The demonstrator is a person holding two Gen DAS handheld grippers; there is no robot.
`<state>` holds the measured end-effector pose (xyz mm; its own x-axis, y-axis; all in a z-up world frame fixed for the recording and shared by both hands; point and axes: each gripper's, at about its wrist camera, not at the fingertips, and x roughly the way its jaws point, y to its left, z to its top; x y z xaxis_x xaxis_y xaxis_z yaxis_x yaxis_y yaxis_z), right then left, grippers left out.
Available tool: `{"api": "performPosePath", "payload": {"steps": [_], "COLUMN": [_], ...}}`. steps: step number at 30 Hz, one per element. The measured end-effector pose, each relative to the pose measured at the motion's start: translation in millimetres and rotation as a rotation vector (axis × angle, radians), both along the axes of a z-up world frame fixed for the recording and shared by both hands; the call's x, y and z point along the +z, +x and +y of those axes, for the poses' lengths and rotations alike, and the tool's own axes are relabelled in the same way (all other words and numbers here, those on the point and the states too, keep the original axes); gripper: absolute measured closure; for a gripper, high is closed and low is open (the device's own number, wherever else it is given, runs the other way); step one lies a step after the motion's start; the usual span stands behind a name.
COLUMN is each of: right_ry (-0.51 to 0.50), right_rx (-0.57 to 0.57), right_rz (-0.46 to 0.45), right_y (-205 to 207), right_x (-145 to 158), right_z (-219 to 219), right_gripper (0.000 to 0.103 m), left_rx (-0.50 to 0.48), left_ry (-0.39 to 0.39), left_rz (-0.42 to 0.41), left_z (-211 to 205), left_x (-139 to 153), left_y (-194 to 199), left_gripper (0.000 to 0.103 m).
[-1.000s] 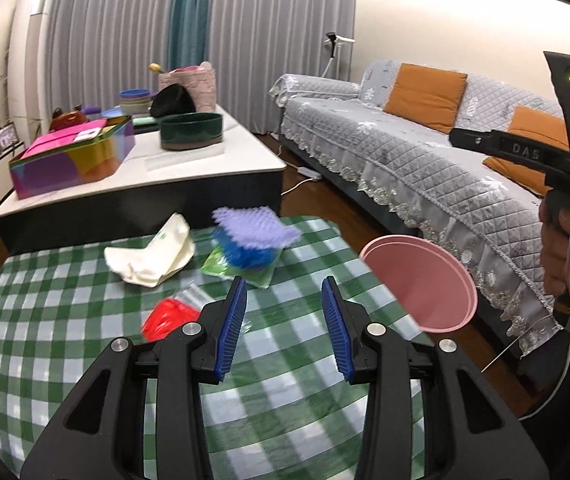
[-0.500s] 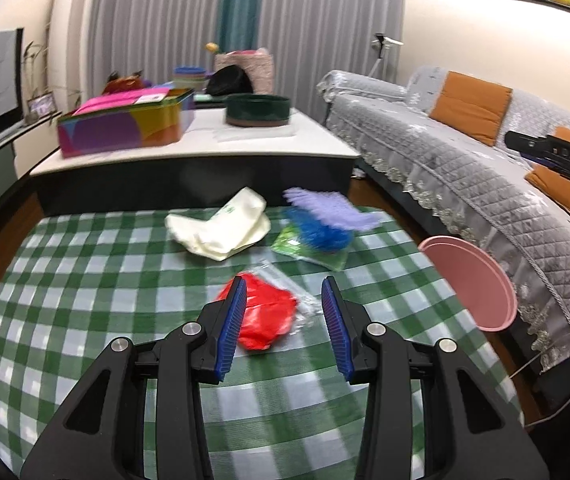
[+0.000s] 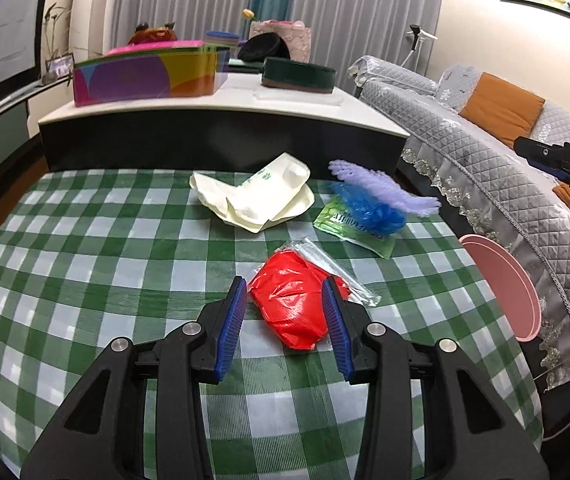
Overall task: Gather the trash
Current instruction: 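Grasp the red plastic bag with the left tool while the right tool grasps the lavender foam net, then carry the red bag with the left tool while the right tool carries the lavender net to the bin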
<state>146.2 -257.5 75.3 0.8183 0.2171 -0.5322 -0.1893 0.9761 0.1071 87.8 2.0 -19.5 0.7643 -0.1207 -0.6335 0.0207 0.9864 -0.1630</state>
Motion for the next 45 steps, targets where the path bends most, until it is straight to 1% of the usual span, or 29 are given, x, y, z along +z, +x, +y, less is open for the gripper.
{"api": "performPosePath", "payload": {"steps": [3,5,8,11,16,24,25,27,28,29,30,31,32,34,37,39,41,45], "right_ry": [0.007,0.003,0.001,0.023,0.082,0.145,0.147,0.153,0.157,0.162,0.166,0.169,0.169,0.162,0.163,0.170,0.168,0.156], "right_rx": [0.016,0.028,0.042,0.047,0.048,0.036,0.041,0.050,0.055,0.065,0.073,0.081,0.092,0.102,0.108,0.116,0.125,0.140], "right_rz": [0.019,0.034,0.070,0.122,0.211,0.311,0.324,0.337,0.341,0.347,0.350,0.351,0.345,0.328,0.285,0.254,0.226,0.178], "right_y": [11,18,29,41,61,81,82,83,84,84,85,84,82,80,73,67,61,46], "right_x": [-8,-14,-28,-43,-68,-94,-97,-100,-101,-102,-102,-101,-100,-95,-82,-71,-62,-48], "right_z": [10,17,26,29,32,33,34,34,35,35,36,36,37,38,35,32,30,27], "right_gripper": [0.054,0.053,0.053,0.053,0.052,0.052,0.053,0.059,0.069,0.078,0.083,0.091,0.095,0.100,0.100,0.100,0.100,0.100], "left_rx": [0.012,0.021,0.029,0.032,0.035,0.026,0.022,0.012,0.006,0.003,0.000,-0.011,-0.017,-0.025,-0.034,-0.039,-0.045,-0.055], "left_ry": [-0.016,-0.023,-0.032,-0.042,-0.057,-0.080,-0.082,-0.085,-0.080,-0.072,-0.067,-0.069,-0.065,-0.046,-0.021,-0.009,0.004,0.041], "left_rz": [0.019,0.033,0.050,0.066,0.084,0.107,0.111,0.118,0.119,0.118,0.115,0.114,0.113,0.097,0.073,0.052,0.033,0.003], "left_z": [3,4,5,5,5,-1,-2,-5,-7,-9,-10,-11,-13,-16,-20,-23,-26,-32], "left_x": [-8,-14,-20,-26,-32,-39,-39,-40,-40,-39,-39,-37,-36,-32,-25,-20,-13,-4], "left_y": [9,15,22,28,36,44,45,47,47,46,46,46,46,43,39,36,33,25], "left_gripper": [0.063,0.057,0.052,0.047,0.043,0.041,0.041,0.041,0.041,0.044,0.047,0.053,0.056,0.059,0.063,0.071,0.076,0.078]}}
